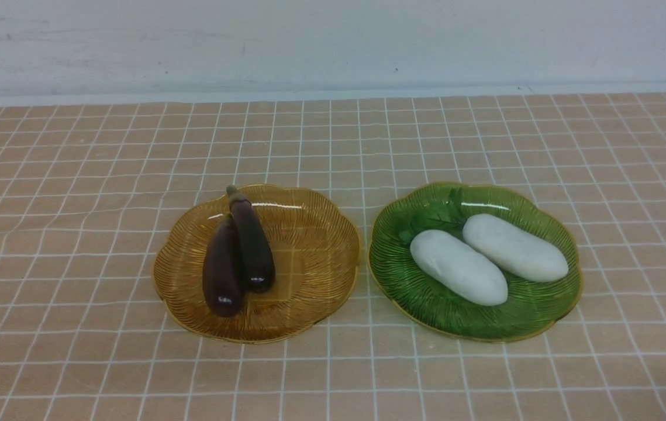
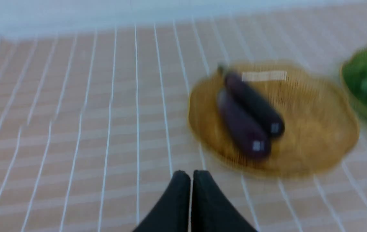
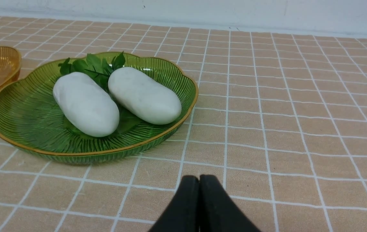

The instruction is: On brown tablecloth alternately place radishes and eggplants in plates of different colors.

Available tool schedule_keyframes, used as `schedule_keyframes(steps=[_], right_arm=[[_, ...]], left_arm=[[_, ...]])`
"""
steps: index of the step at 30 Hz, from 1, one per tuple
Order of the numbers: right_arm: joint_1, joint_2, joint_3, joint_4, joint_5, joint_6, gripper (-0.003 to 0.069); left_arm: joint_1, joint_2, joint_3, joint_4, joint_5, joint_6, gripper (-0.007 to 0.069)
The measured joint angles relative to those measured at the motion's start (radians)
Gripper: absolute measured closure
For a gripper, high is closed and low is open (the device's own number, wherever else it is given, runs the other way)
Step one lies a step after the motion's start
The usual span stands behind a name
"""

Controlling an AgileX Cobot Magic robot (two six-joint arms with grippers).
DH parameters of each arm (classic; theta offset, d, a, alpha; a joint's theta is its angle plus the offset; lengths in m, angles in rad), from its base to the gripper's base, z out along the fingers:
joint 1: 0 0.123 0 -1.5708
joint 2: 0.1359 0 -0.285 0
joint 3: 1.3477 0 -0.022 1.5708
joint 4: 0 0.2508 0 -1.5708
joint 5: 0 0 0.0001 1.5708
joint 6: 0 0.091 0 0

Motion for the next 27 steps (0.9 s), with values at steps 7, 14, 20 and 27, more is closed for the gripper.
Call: schedule_keyframes(steps=[7, 14, 20, 27], right_arm=[[0.000, 0.000, 0.000, 0.000, -0.001, 0.000, 0.0674], [0.000, 0.000, 0.000, 0.000, -0.001, 0.000, 0.0674], [0.000, 0.000, 0.000, 0.000, -0.001, 0.000, 0.0674], [0.000, 0.000, 0.000, 0.000, -0.001, 0.000, 0.0674]], left_arm=[[0.000, -0.102, 0.125, 0.000, -0.167, -0.004, 0.0627], [0.000, -0.128, 0.199, 0.000, -0.185, -0.008, 0.0627], [0.000, -0.129, 0.261, 0.001, -0.190, -0.010, 0.0627], [0.000, -0.129, 0.318, 0.001, -0.197, -0.003, 0.0627]])
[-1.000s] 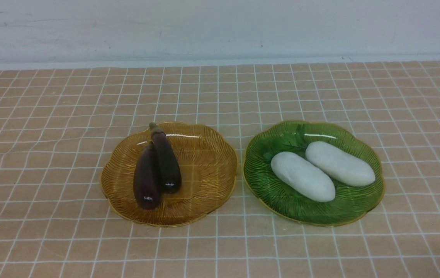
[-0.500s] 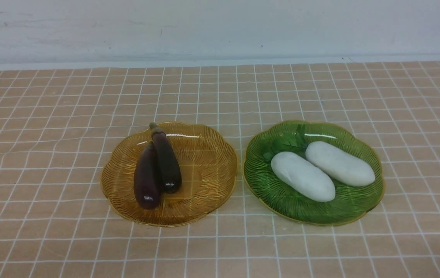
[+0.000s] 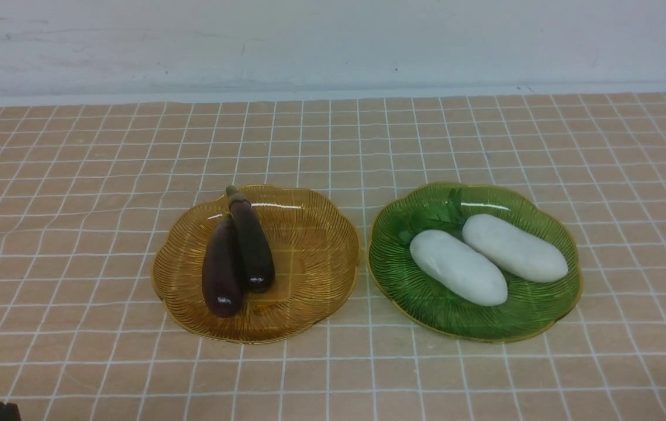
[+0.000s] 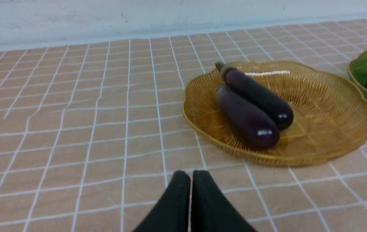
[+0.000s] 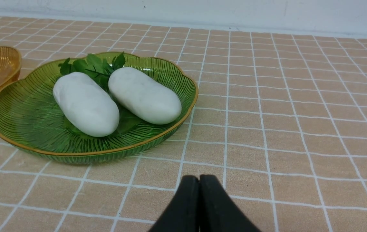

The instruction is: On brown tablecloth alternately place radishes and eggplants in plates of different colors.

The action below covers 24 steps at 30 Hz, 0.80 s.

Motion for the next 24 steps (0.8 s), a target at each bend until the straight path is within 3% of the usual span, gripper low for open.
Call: schedule_keyframes(steps=[9, 24], right_arm=[[0.000, 0.000, 0.000, 0.004, 0.000, 0.000, 0.0674], [0.000, 0.000, 0.000, 0.004, 0.000, 0.000, 0.0674]], left_arm=[[0.011, -0.008, 0.083, -0.016, 0.007, 0.012, 0.0627], [0.130, -0.008, 0.083, -0.022, 0.007, 0.012, 0.0627]])
